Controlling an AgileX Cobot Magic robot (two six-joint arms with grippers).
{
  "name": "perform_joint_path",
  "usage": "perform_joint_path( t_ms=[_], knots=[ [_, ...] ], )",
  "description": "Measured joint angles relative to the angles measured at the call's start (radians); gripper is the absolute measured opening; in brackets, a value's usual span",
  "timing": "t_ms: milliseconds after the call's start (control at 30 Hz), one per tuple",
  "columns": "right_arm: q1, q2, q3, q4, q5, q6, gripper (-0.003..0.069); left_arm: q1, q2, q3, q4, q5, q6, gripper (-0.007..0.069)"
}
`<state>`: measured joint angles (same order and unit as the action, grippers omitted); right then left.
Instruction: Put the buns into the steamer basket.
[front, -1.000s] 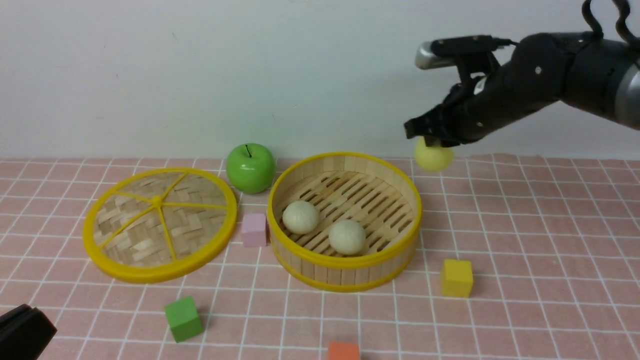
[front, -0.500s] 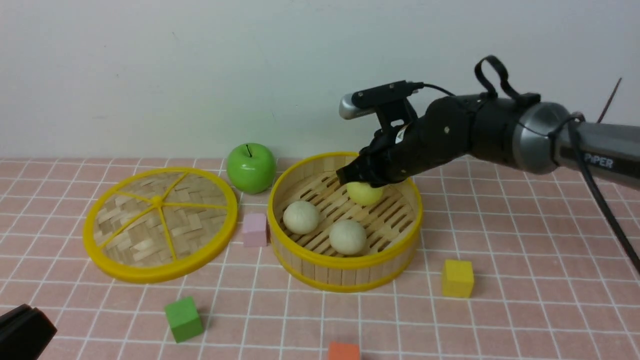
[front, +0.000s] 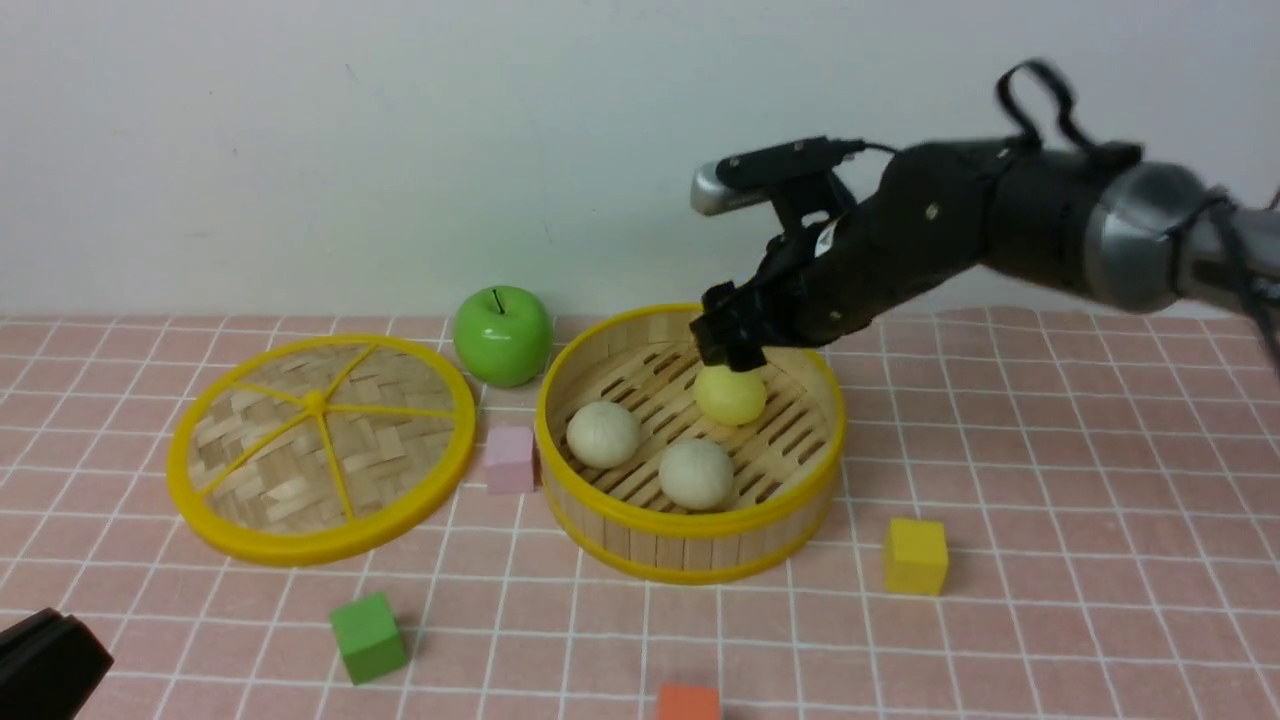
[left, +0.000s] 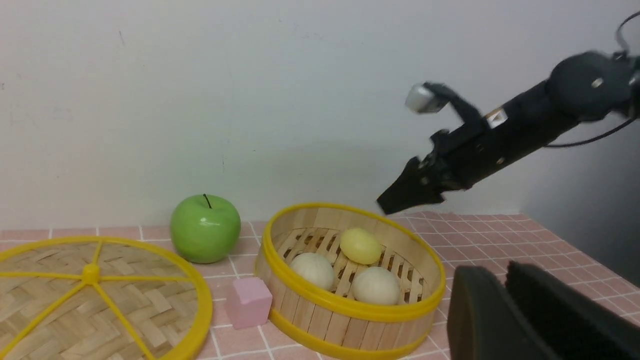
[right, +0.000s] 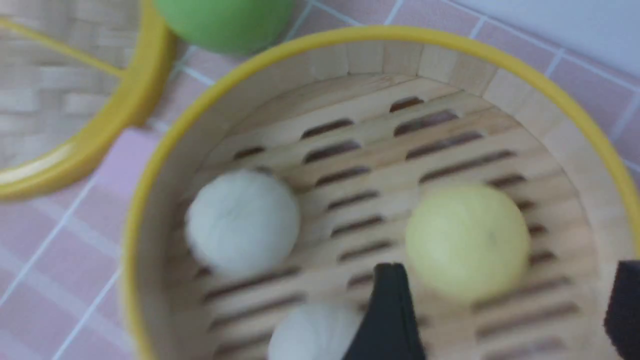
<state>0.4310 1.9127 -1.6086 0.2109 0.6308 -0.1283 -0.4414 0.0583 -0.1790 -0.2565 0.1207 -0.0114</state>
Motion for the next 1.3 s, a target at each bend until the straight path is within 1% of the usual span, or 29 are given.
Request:
perform_joint_path(
  t_ms=[33, 100, 133, 167, 233, 300, 333, 367, 400, 467, 500, 567, 600, 667, 1033, 1067, 1100, 1167, 1200, 1233, 1300],
  knots=[
    [0.000, -0.030, 0.000, -0.006, 0.055, 0.003, 0.0536, 0.000, 0.000, 0.000, 0.000, 0.000, 0.000, 0.0092],
    [0.000, -0.150, 0.017, -0.040, 0.204, 0.032, 0.0472, 0.000, 0.000, 0.000, 0.000, 0.000, 0.000, 0.0092],
    [0.000, -0.160, 0.020, -0.043, 0.217, 0.039, 0.0465, 0.000, 0.000, 0.000, 0.000, 0.000, 0.000, 0.0092],
    [0.000, -0.234, 0.047, -0.066, 0.311, 0.065, 0.0401, 0.000, 0.000, 0.000, 0.000, 0.000, 0.000, 0.0092],
    [0.000, -0.312, 0.094, -0.085, 0.397, 0.106, 0.0318, 0.000, 0.000, 0.000, 0.000, 0.000, 0.000, 0.0092],
    [0.000, -0.386, 0.153, -0.098, 0.443, 0.142, 0.0221, 0.000, 0.000, 0.000, 0.000, 0.000, 0.000, 0.0092],
    [0.000, -0.403, 0.167, -0.098, 0.446, 0.146, 0.0211, 0.000, 0.000, 0.000, 0.000, 0.000, 0.000, 0.0092],
    [0.000, -0.468, 0.224, -0.102, 0.461, 0.172, 0.0140, 0.000, 0.000, 0.000, 0.000, 0.000, 0.000, 0.0092],
    [0.000, -0.509, 0.257, -0.102, 0.466, 0.182, 0.0100, 0.000, 0.000, 0.000, 0.000, 0.000, 0.000, 0.0092],
    [0.000, -0.588, 0.321, -0.102, 0.483, 0.193, 0.0025, 0.000, 0.000, 0.000, 0.000, 0.000, 0.000, 0.0092],
    [0.000, -0.617, 0.335, -0.102, 0.497, 0.195, 0.0008, 0.000, 0.000, 0.000, 0.000, 0.000, 0.000, 0.0092],
    [0.000, -0.657, 0.363, -0.102, 0.522, 0.198, -0.0010, 0.000, 0.000, 0.000, 0.000, 0.000, -0.001, 0.0092],
    [0.000, -0.703, 0.378, -0.104, 0.568, 0.197, -0.0013, 0.000, 0.000, 0.000, 0.000, 0.000, -0.001, 0.0092],
    [0.000, -0.749, 0.387, -0.104, 0.605, 0.198, -0.0013, 0.000, 0.000, 0.000, 0.000, 0.000, -0.001, 0.0092],
    [-0.001, -0.874, 0.388, -0.113, 0.621, 0.190, -0.0010, 0.000, 0.000, 0.000, 0.000, 0.000, -0.001, 0.0098],
    [-0.005, -0.884, 0.393, -0.120, 0.620, 0.174, -0.0010, 0.000, 0.000, 0.000, 0.000, 0.000, -0.001, 0.0099],
    [-0.020, -0.910, 0.411, -0.123, 0.608, 0.128, -0.0010, 0.000, 0.000, 0.000, 0.000, 0.000, -0.001, 0.0101],
    [-0.058, -0.980, 0.477, -0.128, 0.539, 0.053, -0.0010, 0.000, 0.000, 0.000, 0.000, 0.000, -0.001, 0.0102],
    [-0.091, -1.032, 0.532, -0.133, 0.474, 0.000, -0.0010, 0.000, 0.000, 0.000, 0.000, 0.000, -0.001, 0.0102],
    [-0.143, -1.104, 0.610, -0.135, 0.380, -0.070, -0.0010, 0.000, 0.000, 0.000, 0.000, 0.000, -0.001, 0.0102],
    [-0.207, -1.228, 0.738, -0.128, 0.271, -0.135, -0.0010, 0.000, 0.000, 0.000, 0.000, 0.000, -0.001, 0.0102]
  ],
)
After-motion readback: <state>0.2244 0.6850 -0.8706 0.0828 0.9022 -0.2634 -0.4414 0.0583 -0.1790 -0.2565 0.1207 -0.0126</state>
